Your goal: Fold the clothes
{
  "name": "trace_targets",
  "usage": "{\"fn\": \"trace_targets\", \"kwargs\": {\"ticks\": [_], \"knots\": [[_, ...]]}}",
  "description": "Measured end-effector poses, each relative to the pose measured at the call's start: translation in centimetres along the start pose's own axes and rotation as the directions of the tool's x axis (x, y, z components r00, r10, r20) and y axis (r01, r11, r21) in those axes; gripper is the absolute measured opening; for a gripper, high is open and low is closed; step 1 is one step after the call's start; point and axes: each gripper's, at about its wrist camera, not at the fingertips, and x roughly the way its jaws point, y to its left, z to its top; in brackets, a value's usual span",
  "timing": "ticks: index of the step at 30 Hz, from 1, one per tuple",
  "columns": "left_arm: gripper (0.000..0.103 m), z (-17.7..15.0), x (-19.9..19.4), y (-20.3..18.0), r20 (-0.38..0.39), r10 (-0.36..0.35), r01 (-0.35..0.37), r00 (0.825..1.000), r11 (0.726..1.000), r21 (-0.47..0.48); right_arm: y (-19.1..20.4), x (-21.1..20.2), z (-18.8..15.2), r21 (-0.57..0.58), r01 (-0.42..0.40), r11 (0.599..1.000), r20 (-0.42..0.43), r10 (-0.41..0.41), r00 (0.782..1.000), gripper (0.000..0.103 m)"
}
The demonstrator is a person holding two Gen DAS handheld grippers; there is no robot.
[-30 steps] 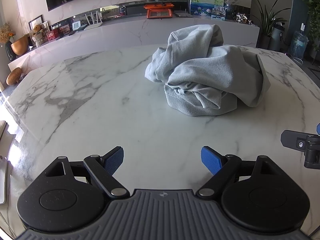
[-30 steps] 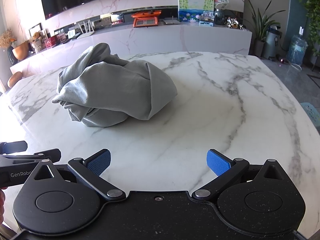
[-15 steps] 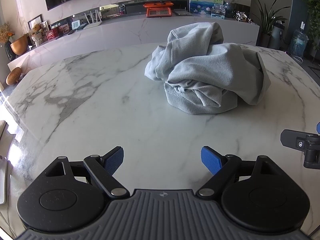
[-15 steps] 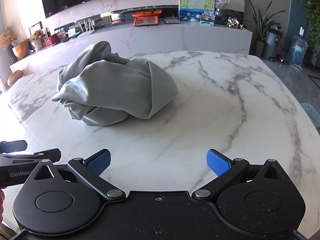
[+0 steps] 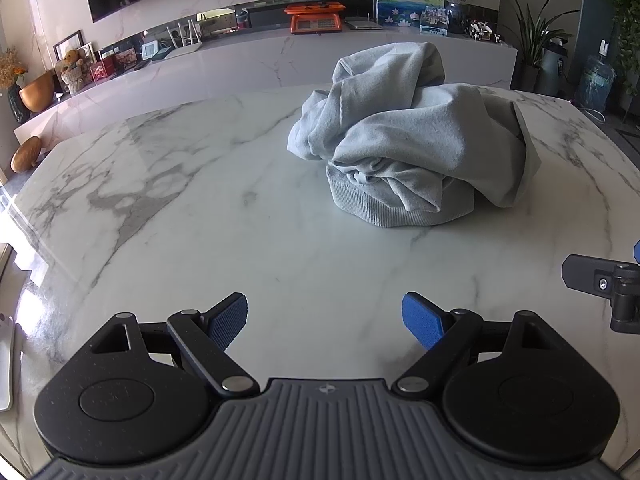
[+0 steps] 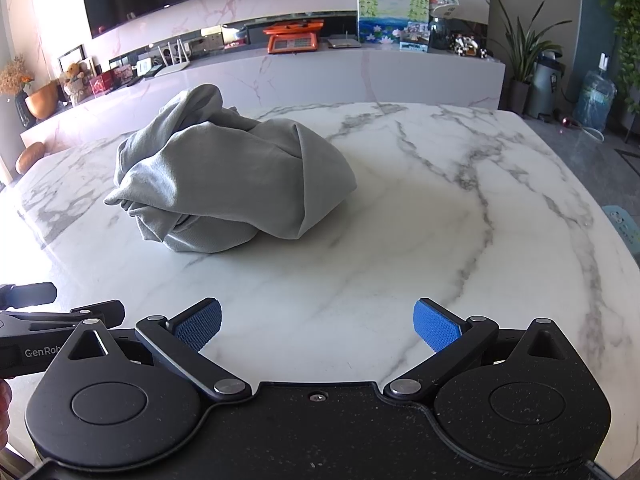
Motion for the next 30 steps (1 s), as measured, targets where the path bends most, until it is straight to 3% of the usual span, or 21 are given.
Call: {"fn": "trace_targets", "kwargs": {"ticks": [17,30], "knots": [[0.085,0.8,0.6,-0.2,-0.015,-0.012,0.012,1.000,1.000,0.008,0.0,0.1,0.8,-0.006,-0.020,1.000,0.004,0.020,1.000,0.102],[0.085,2.7,2.5,-1.0,0.003,-0.021,0.021,1.000,0.998,0.055,0.6,1.6,3.8,-0.079,-0.020,0.997,0.040,0.024,0.999,0.101]]}}
